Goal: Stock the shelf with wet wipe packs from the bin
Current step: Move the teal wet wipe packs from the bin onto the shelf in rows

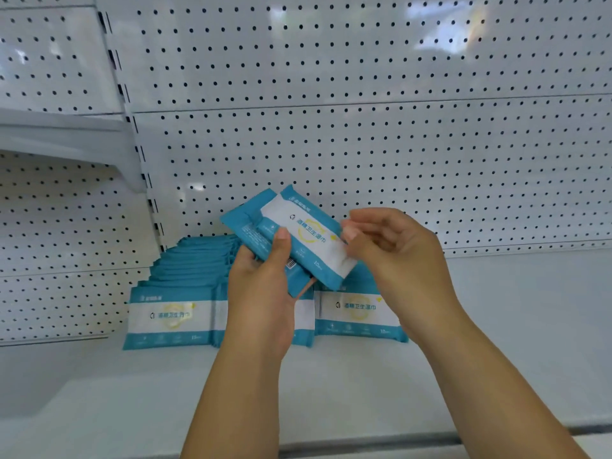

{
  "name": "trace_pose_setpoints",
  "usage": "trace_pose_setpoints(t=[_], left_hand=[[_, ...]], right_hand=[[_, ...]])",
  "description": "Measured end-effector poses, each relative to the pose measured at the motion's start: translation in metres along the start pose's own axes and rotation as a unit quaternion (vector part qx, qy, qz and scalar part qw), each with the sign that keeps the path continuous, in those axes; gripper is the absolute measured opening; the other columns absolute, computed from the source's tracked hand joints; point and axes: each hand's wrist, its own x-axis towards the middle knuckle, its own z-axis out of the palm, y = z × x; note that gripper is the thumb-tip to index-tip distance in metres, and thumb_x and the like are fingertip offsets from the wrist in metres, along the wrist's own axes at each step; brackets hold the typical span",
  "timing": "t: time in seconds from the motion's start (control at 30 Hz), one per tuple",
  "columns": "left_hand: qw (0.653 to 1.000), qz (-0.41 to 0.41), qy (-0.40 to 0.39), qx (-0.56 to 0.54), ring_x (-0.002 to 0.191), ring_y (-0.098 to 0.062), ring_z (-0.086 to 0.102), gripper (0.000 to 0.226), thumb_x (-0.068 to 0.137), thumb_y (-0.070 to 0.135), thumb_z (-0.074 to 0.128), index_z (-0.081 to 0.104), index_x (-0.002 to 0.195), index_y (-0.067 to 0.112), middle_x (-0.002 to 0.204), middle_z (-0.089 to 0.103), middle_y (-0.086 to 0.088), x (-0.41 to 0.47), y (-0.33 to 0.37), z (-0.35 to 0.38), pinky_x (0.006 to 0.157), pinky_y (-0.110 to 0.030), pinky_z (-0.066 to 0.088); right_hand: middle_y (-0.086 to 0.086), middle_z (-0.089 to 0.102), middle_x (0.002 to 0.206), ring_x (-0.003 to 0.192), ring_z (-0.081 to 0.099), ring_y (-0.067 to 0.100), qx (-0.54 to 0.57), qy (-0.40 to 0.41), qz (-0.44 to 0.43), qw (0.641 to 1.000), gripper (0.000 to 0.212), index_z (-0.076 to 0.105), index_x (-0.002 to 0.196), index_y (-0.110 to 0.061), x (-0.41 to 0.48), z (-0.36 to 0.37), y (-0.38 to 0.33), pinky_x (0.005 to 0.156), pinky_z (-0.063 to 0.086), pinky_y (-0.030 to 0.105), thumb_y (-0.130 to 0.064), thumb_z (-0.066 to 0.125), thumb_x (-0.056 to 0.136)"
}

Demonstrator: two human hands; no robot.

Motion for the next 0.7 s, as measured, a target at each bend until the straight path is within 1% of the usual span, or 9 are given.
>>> trace_pose_setpoints(t=[0.07,0.17,0.23,0.3,0.37,0.47,0.53,0.6,0.7], left_hand=[[1.000,0.004,-0.001,-0.004,0.105,-0.022,0.072,0.029,0.099,0.017,0.058,0.061,0.127,0.015,0.114,0.074,-0.005,0.001,0.002,-0.002,0.086,-0.044,0.060],[1.000,0.000,-0.020,0.002,0.106,-0.023,0.071,0.030,0.099,0.018,0.057,0.060,0.129,0.015,0.115,0.074,-0.006,-0.001,0.002,-0.003,0.087,-0.045,0.060],[1.000,0.002,-0.021,0.023,0.106,-0.022,0.072,0.031,0.098,0.019,0.059,0.060,0.128,0.014,0.114,0.074,-0.006,-0.001,0.002,-0.004,0.087,-0.045,0.060],[0.999,0.014,-0.004,0.052,0.104,-0.022,0.072,0.031,0.094,0.020,0.065,0.063,0.125,0.014,0.112,0.075,-0.004,0.001,0.002,-0.006,0.086,-0.046,0.060],[0.995,0.037,0.021,0.086,0.102,-0.022,0.073,0.031,0.089,0.020,0.071,0.065,0.120,0.014,0.109,0.076,-0.003,0.004,0.002,-0.009,0.084,-0.047,0.060],[0.989,0.067,0.060,0.116,0.094,-0.020,0.075,0.027,0.088,0.021,0.074,0.066,0.113,0.014,0.103,0.076,-0.002,0.006,0.007,-0.018,0.072,-0.041,0.063],[0.982,0.089,0.097,0.132,0.091,-0.018,0.075,0.024,0.088,0.024,0.075,0.066,0.109,0.016,0.101,0.076,0.000,0.009,0.011,-0.026,0.073,-0.040,0.062],[0.974,0.101,0.142,0.145,0.093,-0.016,0.074,0.027,0.086,0.030,0.077,0.066,0.108,0.019,0.101,0.075,0.002,0.012,0.014,-0.035,0.082,-0.044,0.061],[0.964,0.113,0.193,0.145,0.093,-0.015,0.073,0.027,0.085,0.033,0.077,0.063,0.105,0.020,0.100,0.074,0.002,0.015,0.017,-0.047,0.088,-0.045,0.059]], right_hand=[[-0.015,0.072,0.102,0.095,0.064,-0.008,-0.070,0.030,-0.001,0.997,0.018,0.070,0.105,-0.031,0.002,-0.001,0.004,0.071,0.046,0.003,-0.029,0.076,0.088],[-0.017,0.071,0.101,0.088,0.063,-0.010,-0.066,-0.015,0.050,0.996,0.026,0.067,0.109,-0.032,0.002,-0.001,0.009,0.065,0.046,0.003,-0.040,0.076,0.085],[-0.014,0.075,0.098,0.084,0.069,-0.003,-0.032,-0.045,0.070,0.996,0.027,0.068,0.109,-0.029,0.000,0.002,0.013,0.062,0.051,0.009,-0.035,0.078,0.085],[-0.010,0.076,0.097,0.084,0.072,0.004,-0.011,-0.035,0.076,0.996,0.028,0.068,0.108,-0.024,0.001,0.003,0.017,0.062,0.053,0.013,-0.025,0.081,0.083],[-0.005,0.077,0.097,0.086,0.074,0.011,0.006,-0.022,0.081,0.996,0.029,0.068,0.105,-0.019,0.003,0.004,0.020,0.066,0.058,0.020,-0.019,0.083,0.081],[-0.003,0.077,0.099,0.088,0.075,0.021,0.007,-0.011,0.088,0.996,0.027,0.064,0.101,-0.020,0.005,0.005,0.023,0.077,0.063,0.042,-0.016,0.082,0.081],[-0.002,0.076,0.101,0.088,0.074,0.027,-0.003,-0.007,0.088,0.996,0.027,0.062,0.099,-0.022,0.006,0.006,0.024,0.078,0.061,0.054,-0.016,0.082,0.082],[-0.002,0.076,0.100,0.087,0.074,0.026,-0.020,-0.012,0.082,0.996,0.027,0.062,0.098,-0.023,0.006,0.006,0.026,0.077,0.060,0.055,-0.016,0.082,0.082],[-0.006,0.076,0.096,0.083,0.073,0.021,-0.062,-0.031,0.067,0.995,0.027,0.063,0.097,-0.026,0.003,0.009,0.027,0.076,0.061,0.048,-0.015,0.083,0.081]])
